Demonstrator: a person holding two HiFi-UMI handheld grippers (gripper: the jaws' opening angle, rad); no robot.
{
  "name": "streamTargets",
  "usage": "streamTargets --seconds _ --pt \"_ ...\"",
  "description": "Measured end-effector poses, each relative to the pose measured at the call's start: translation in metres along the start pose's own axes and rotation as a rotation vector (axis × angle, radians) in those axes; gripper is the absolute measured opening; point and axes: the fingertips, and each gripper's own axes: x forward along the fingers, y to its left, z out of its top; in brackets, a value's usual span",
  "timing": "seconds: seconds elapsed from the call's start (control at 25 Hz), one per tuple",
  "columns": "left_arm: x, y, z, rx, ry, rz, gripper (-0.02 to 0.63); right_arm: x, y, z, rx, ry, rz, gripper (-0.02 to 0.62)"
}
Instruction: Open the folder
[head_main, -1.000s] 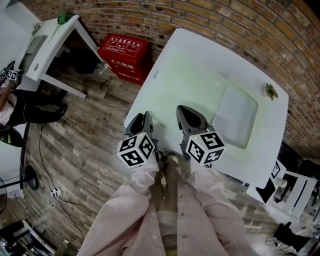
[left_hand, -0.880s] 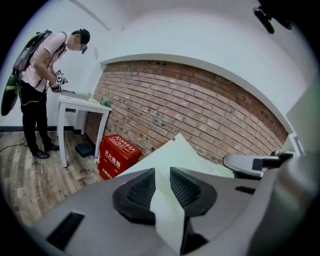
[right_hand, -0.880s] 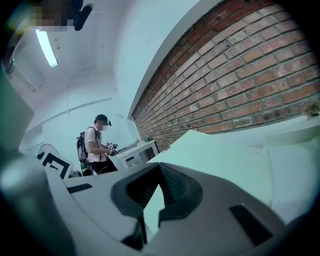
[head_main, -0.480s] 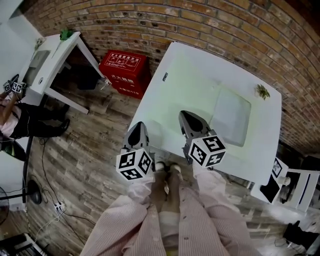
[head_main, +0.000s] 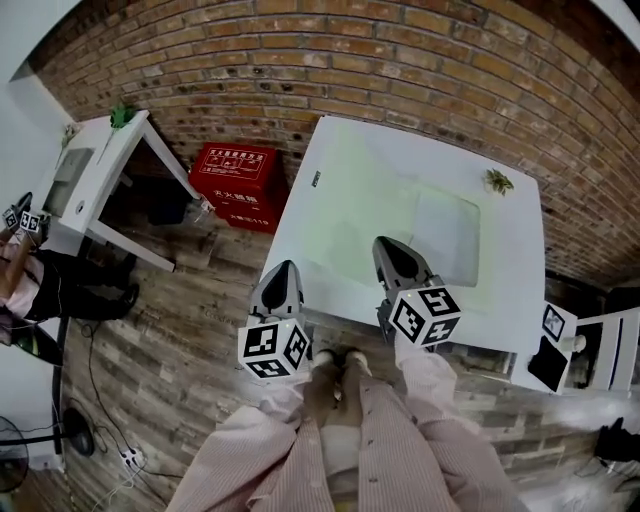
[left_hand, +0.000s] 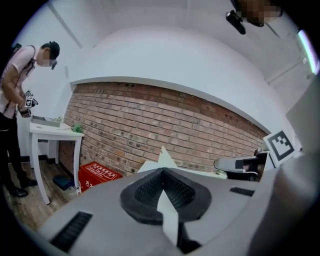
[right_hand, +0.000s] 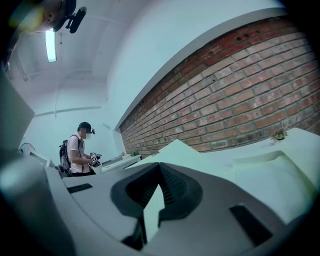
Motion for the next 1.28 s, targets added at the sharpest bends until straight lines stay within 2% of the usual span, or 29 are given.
streamTargets --seconds 0.24,0.64,0.92,1.28 --pt "0.001 -0.023 0.015 0.067 -0.024 -0.11 -0.005 -0.025 -0.005 0.011 -0.008 -0.057 -0.075 0.003" --pt "0.004 -0.071 0.024 0.149 -0.028 -0.222 -0.006 -0.072 -0.028 0.025 -0.017 -0.111 -0.148 0.003" --pt "0.006 -0.115 0.019 0.178 -0.001 -0.27 -0.005 -0.115 -0.053 0.042 -0.024 -0.143 -0.173 0.004" --pt "0.009 -0.169 0.012 0.28 0.041 -0.387 -0.005 -0.154 -0.08 0.054 -0.035 -0.19 -0.207 0.005"
